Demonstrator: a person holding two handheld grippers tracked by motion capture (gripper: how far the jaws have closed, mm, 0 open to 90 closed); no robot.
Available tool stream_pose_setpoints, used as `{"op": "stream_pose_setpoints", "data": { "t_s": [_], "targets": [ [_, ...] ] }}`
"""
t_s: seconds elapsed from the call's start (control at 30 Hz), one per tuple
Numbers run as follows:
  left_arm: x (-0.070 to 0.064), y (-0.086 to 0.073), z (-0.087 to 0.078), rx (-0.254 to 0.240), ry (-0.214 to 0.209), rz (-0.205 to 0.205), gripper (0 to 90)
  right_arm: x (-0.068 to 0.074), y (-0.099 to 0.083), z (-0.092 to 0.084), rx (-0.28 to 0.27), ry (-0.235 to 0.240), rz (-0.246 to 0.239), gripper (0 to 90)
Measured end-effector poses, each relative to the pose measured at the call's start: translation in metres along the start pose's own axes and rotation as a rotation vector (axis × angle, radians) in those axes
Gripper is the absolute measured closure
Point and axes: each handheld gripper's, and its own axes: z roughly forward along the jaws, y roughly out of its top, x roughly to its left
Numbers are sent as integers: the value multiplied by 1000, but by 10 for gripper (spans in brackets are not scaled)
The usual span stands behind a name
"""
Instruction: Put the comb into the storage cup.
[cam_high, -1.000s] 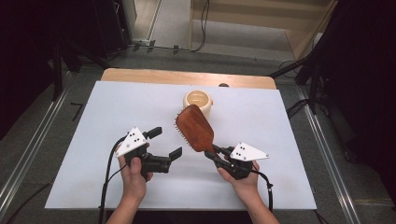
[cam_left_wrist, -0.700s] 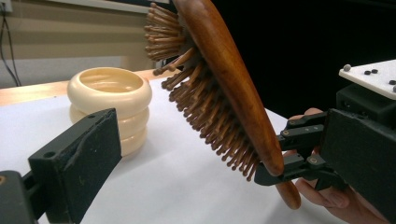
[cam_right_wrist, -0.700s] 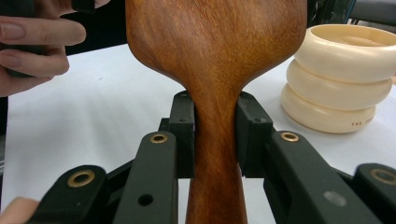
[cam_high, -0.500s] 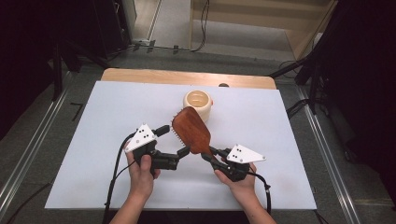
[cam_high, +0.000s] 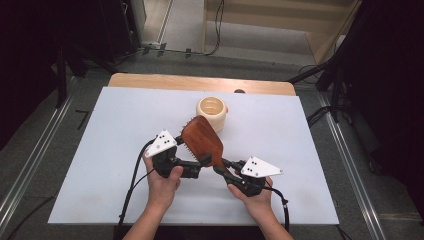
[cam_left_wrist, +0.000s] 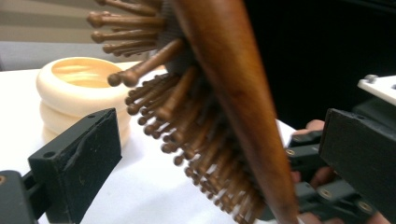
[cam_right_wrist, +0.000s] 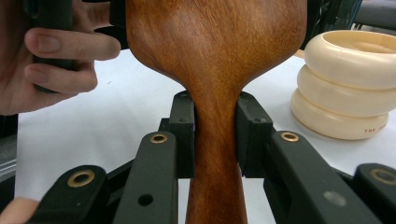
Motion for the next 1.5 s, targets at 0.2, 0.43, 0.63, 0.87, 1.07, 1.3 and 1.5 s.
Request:
{"op": "stream_pose_setpoints", "data": {
  "t_s": [0.2,0.43,0.63,0.87,1.07,1.3,1.5],
  "targets": [
    [-2,3,4,-10,43,-25,72,2,1,0,-6,-1,-1,698],
    [-3,5,10,-23,37,-65,161,5,2,0,-11,5,-4,698],
    [-7,5,14,-37,33,-70,224,8,2,1,-10,-12,-3,698],
    [-6,6,17,-49,47,-96,316,11,1,2,-21,-25,15,698],
    [-4,7,17,-50,44,-108,368,12,0,2,-27,-40,19,698],
    [-4,6,19,-16,-3,-114,456,12,-4,6,-12,-52,16,698],
    [-7,6,19,-6,-17,-99,499,13,-5,9,-11,-58,14,698]
  ]
}}
